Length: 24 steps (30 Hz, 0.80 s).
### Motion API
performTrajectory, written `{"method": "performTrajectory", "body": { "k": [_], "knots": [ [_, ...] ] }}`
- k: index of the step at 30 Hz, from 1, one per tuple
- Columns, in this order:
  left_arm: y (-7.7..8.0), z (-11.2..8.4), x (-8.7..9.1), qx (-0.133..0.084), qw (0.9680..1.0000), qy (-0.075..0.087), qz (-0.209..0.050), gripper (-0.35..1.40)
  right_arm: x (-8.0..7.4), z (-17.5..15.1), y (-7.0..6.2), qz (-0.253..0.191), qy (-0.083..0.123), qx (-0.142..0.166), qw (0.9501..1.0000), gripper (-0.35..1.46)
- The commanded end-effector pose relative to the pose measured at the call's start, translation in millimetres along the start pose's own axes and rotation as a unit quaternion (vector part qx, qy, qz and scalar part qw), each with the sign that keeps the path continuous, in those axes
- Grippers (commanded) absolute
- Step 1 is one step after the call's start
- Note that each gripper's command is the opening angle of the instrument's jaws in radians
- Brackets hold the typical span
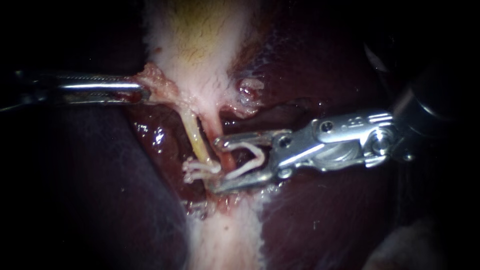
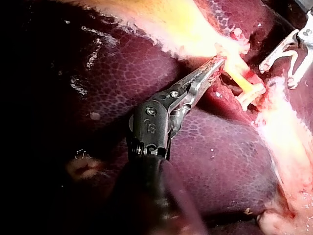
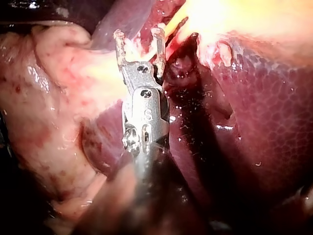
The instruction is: Clipping third clip left tube
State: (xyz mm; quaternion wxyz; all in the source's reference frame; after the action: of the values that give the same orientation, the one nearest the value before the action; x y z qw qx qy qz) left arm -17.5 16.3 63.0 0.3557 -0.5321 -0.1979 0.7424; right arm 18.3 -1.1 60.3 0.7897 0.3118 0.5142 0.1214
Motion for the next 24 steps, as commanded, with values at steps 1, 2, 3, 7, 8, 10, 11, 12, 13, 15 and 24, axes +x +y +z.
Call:
{"method": "performTrajectory", "body": {
  "k": [1, 2, 3, 7, 8, 10, 11, 12, 13, 15, 24],
  "knots": [
    [0.0, 0.0, 0.0, 0.000, 1.0000, 0.000, 0.000, -0.35, -0.1, 0.2, 0.2, 0.002, 0.000, -0.001, 1.0000, 0.49],
    [0.0, 0.0, 0.0, 0.000, 1.0000, 0.000, 0.000, -0.35, -0.1, 0.3, 0.3, 0.002, 0.000, 0.000, 1.0000, 0.49],
    [0.0, 0.0, 0.0, 0.000, 1.0000, 0.000, 0.000, -0.35, -0.2, 0.4, 0.5, 0.002, 0.000, 0.000, 1.0000, 0.49],
    [0.1, 0.0, 0.0, 0.000, 1.0000, 0.000, 0.000, -0.35, -0.8, 0.5, 1.5, 0.014, 0.002, -0.015, 0.9998, 0.49],
    [0.1, 0.0, 0.0, 0.000, 1.0000, 0.000, 0.000, -0.35, -1.0, 0.5, 1.8, 0.014, 0.002, -0.017, 0.9997, 0.49],
    [0.1, 0.0, 0.0, 0.000, 1.0000, 0.000, 0.000, -0.35, -1.5, 0.5, 2.4, 0.020, 0.002, -0.018, 0.9996, 0.49],
    [0.1, 0.0, 0.0, 0.000, 1.0000, 0.000, 0.000, -0.35, -1.8, 0.6, 2.6, 0.019, 0.002, -0.018, 0.9997, 0.49],
    [0.1, 0.0, 0.0, 0.000, 1.0000, 0.000, 0.000, -0.35, -2.0, 0.7, 2.7, 0.021, 0.002, -0.018, 0.9996, 0.49],
    [0.1, 0.0, 0.0, 0.000, 1.0000, 0.000, 0.000, -0.35, -2.4, 0.9, 2.9, 0.023, 0.002, -0.019, 0.9996, 0.49],
    [0.1, 0.0, 0.0, 0.000, 1.0000, 0.000, 0.000, -0.35, -3.0, 1.3, 3.2, 0.025, 0.002, -0.020, 0.9995, 0.50],
    [0.1, 0.1, -0.1, 0.001, 1.0000, 0.000, 0.000, -0.35, -3.8, 3.4, 4.7, 0.031, 0.002, -0.026, 0.9992, 0.50]
  ]
}}
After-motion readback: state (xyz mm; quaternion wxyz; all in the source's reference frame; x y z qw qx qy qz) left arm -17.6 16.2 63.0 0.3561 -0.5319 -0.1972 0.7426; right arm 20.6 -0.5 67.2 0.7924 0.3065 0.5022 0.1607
